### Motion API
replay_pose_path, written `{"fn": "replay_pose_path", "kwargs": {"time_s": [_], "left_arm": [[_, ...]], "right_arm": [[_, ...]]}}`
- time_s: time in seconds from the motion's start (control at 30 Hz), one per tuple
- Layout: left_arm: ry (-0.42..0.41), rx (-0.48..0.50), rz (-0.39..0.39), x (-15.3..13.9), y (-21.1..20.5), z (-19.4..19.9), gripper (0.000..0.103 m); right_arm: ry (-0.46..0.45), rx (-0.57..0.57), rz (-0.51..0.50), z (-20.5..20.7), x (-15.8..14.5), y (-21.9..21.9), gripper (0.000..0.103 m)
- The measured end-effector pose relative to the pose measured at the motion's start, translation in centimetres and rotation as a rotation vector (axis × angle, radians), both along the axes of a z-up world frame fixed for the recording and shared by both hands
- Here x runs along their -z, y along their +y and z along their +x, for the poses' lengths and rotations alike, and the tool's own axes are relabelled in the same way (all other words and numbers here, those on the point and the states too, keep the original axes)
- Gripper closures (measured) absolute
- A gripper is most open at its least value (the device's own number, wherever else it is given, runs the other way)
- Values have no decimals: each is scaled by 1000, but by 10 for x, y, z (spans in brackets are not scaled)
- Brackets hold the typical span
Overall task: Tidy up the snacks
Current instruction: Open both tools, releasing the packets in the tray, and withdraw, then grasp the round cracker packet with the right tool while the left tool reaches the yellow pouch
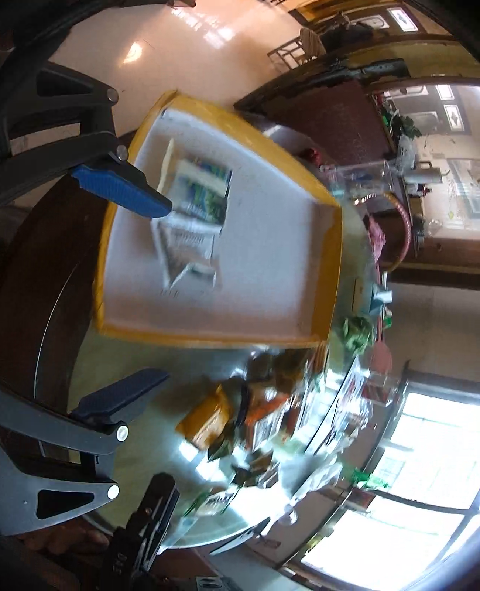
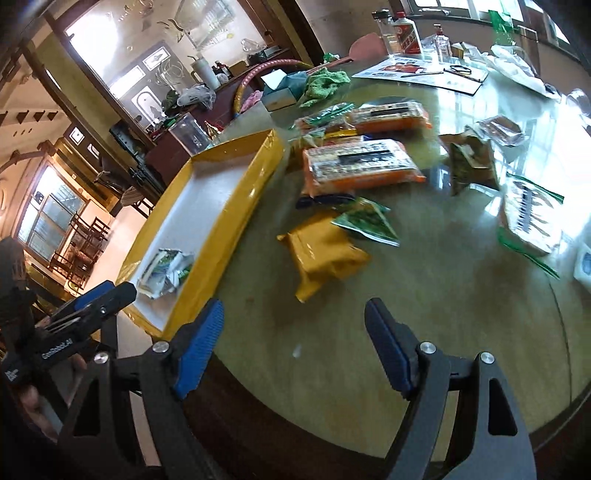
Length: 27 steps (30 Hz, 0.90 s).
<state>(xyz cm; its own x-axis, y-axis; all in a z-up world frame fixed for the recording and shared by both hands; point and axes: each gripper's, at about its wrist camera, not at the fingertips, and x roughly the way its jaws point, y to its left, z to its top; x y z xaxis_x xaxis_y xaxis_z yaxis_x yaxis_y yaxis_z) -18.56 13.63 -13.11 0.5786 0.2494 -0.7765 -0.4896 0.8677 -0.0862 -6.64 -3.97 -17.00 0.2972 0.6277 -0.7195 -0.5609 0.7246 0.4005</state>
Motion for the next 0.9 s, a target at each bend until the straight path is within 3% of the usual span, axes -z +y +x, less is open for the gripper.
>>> {"fn": "replay_pose_path", "kwargs": {"time_s": [0.37,0.9], "left_arm": [[-11,35,-15,-5,-32,7,19],[-39,121,-61,8,-43,28,19]], "right_arm": [[-6,36,14,-9,6,-38,24],[14,82,-21,5,12,-39,24]]}}
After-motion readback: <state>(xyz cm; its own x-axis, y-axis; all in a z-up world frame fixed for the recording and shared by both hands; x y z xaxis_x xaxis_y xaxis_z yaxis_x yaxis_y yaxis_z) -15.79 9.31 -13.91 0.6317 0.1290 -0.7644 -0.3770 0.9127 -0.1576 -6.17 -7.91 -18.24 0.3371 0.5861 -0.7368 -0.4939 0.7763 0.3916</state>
